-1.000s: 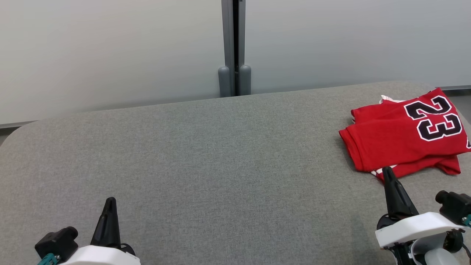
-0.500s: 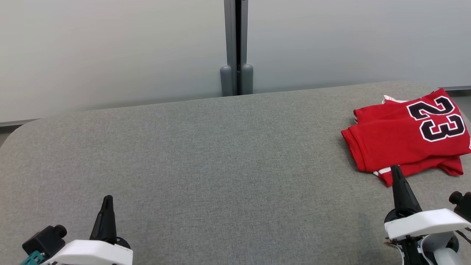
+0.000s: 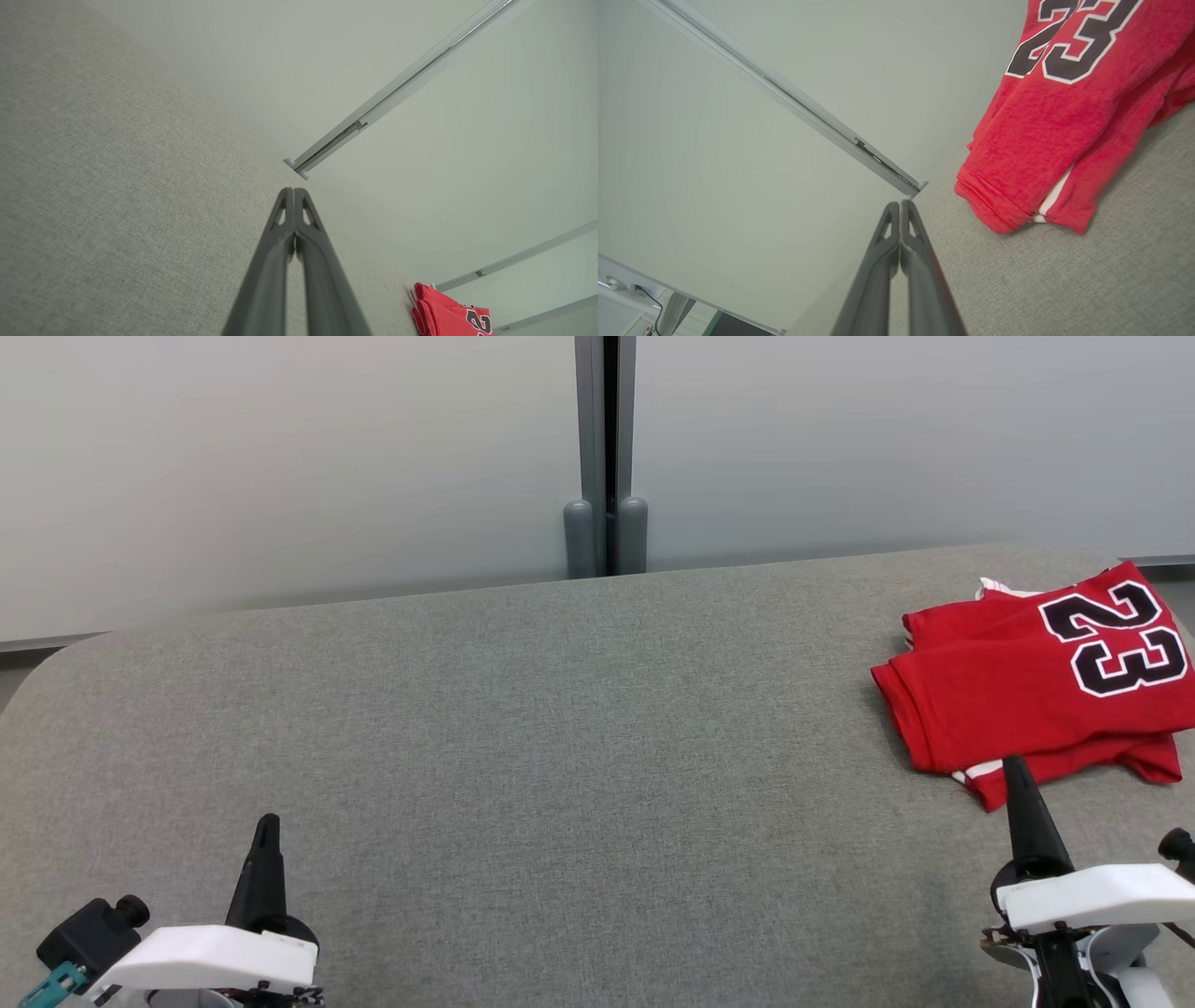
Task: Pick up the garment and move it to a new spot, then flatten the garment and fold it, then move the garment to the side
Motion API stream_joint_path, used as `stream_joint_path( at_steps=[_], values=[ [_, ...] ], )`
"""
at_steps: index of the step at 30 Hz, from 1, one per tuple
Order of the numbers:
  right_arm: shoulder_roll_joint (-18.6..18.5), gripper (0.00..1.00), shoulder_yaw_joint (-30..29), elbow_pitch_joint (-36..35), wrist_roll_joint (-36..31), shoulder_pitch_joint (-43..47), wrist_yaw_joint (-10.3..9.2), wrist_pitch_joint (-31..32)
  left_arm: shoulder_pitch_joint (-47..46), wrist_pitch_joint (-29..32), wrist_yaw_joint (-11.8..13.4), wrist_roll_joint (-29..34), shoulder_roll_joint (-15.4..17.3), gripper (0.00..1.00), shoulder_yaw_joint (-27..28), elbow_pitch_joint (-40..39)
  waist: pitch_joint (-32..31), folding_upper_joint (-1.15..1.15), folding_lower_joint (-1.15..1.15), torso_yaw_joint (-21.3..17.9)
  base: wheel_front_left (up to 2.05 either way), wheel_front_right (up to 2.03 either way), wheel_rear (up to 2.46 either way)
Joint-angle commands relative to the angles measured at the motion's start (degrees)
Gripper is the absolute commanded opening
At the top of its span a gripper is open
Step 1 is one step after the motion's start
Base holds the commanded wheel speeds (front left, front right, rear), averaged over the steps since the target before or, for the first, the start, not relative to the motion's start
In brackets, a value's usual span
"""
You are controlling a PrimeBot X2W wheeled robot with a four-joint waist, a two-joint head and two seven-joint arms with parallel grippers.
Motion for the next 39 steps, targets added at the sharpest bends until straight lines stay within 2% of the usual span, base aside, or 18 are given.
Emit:
stream_joint_path(
  at_steps=[1,39],
  values=[
    [-0.1,0.0,-0.7,-1.0,1.5,-0.3,0.0,0.4,-1.6,0.4,-0.6,-1.4,0.1,0.0,0.6,-0.5,0.0,0.0,0.0,0.0,0.0,0.0,0.0],
    [2.8,0.0,-6.1,-2.3,20.3,0.4,-0.01,6.0,-4.5,6.2,-4.3,-21.2,-1.6,0.0,4.6,1.1,0.4,0.0,0.0,1.0,0.0,0.0,0.0]
  ],
)
